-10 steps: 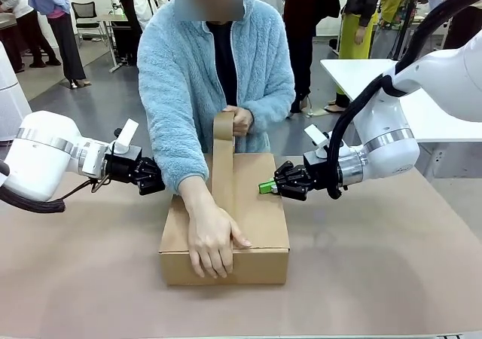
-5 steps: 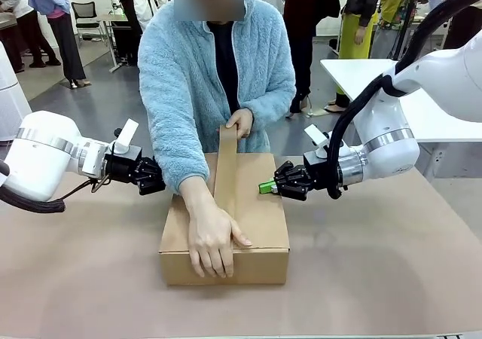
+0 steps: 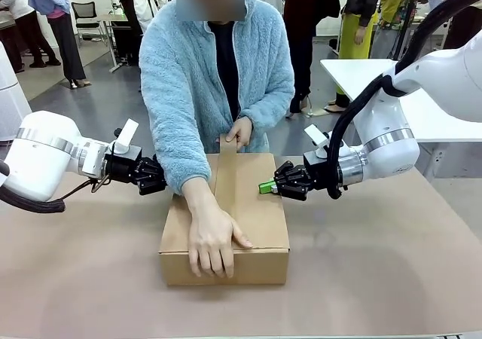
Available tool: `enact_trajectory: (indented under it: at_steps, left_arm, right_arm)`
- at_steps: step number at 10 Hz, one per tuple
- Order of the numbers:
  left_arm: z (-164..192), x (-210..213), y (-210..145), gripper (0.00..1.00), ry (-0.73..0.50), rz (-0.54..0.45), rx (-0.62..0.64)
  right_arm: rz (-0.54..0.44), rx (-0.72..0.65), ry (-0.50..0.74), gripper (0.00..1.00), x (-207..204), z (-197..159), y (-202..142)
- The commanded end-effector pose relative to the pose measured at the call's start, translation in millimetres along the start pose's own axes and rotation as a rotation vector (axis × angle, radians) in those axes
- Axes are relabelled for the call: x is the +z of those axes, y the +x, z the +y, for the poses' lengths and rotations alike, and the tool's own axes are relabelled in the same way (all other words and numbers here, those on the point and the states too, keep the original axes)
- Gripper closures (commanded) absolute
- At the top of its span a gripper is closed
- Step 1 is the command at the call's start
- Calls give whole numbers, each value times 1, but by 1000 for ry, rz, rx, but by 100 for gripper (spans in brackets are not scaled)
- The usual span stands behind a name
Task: Wrap the clocks to prevent damage.
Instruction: After the human seals the box with tape, release both hands from the side flaps of the Package Box.
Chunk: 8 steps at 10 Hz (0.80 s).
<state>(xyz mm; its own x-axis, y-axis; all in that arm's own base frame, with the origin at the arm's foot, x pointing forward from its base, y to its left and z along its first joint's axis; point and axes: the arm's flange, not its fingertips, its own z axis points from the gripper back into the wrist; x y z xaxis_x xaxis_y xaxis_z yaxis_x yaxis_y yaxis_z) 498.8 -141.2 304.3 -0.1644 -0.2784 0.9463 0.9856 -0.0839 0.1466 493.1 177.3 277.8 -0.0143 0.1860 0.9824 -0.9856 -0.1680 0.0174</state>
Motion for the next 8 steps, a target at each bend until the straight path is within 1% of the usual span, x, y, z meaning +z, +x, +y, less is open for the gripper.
enact_trajectory:
  at_steps: [1,8]
  left_arm:
    - [1,-2,-1,99,7,14,-1]
    - [1,-2,-1,99,7,14,-1]
  right_arm:
    - [12,-6,-7,99,-1,0,-4]
    - [12,-6,-7,99,-1,0,-4]
